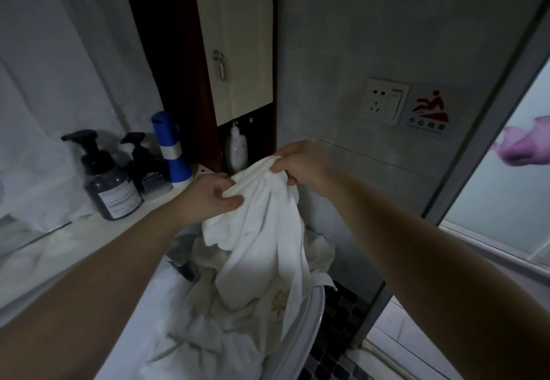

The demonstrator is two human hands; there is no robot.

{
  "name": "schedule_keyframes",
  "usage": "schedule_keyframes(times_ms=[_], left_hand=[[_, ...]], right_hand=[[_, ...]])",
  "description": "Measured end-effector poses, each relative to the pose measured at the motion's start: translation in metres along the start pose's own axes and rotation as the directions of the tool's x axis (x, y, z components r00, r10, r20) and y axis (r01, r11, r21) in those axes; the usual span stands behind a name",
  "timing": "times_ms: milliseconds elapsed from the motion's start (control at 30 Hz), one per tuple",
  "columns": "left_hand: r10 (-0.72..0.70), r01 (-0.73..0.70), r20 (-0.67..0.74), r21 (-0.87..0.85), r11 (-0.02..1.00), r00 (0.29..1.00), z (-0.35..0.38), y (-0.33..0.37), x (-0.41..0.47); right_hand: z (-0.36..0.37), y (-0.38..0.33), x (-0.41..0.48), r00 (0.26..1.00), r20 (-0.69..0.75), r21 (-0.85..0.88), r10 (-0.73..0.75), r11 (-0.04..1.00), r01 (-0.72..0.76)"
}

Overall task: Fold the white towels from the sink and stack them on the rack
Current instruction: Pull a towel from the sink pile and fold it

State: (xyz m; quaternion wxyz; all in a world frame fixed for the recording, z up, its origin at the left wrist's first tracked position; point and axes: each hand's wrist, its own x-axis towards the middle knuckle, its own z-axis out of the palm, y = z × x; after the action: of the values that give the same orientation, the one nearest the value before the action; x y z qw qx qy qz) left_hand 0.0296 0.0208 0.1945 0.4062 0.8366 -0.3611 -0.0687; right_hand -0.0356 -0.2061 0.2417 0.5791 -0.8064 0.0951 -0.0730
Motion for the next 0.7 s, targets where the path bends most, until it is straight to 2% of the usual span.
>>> schedule_keyframes(times_ms=[167,300,467,500,567,633,700], left_hand=[[0.068,-0.064,-0.059,0.067,0.996,0.996,-0.008,-0.019,-0.014],[0.013,-0.006,-0.196,0.037,0.999,0.981,-0.018,-0.034,-0.024],[-0.052,0.047,-0.165,-0.034,0.998,0.985,-0.019,-0.042,-0.034],[-0.068,0.065,-0.145,-0.025,0.998,0.987,-0.021,-0.042,-0.035],[-0.116,0.128,-0.112,0.105,0.986,0.987,-0.024,-0.043,-0.037],[-0.141,0.183,-0.188,0.229,0.956,0.972,-0.030,-0.045,-0.039],[-0.116,0.209,-0.358,0.231,0.950,0.926,-0.037,-0.043,-0.037]], right_hand=[[-0.018,0.009,0.011,0.967,-0.242,0.082,0.073,0.995,-0.055],[-0.032,0.023,0.015,0.913,-0.379,0.128,0.152,0.986,-0.111],[-0.031,0.032,0.017,0.909,-0.381,0.123,0.166,0.984,-0.128],[-0.031,0.032,0.018,0.904,-0.394,0.117,0.163,0.985,-0.127],[-0.032,0.033,0.018,0.890,-0.425,0.100,0.164,0.986,-0.134],[-0.033,0.036,0.018,0.891,-0.434,0.014,0.131,0.990,-0.139],[-0.032,0.040,0.018,0.894,-0.436,-0.068,0.105,0.987,-0.149]])
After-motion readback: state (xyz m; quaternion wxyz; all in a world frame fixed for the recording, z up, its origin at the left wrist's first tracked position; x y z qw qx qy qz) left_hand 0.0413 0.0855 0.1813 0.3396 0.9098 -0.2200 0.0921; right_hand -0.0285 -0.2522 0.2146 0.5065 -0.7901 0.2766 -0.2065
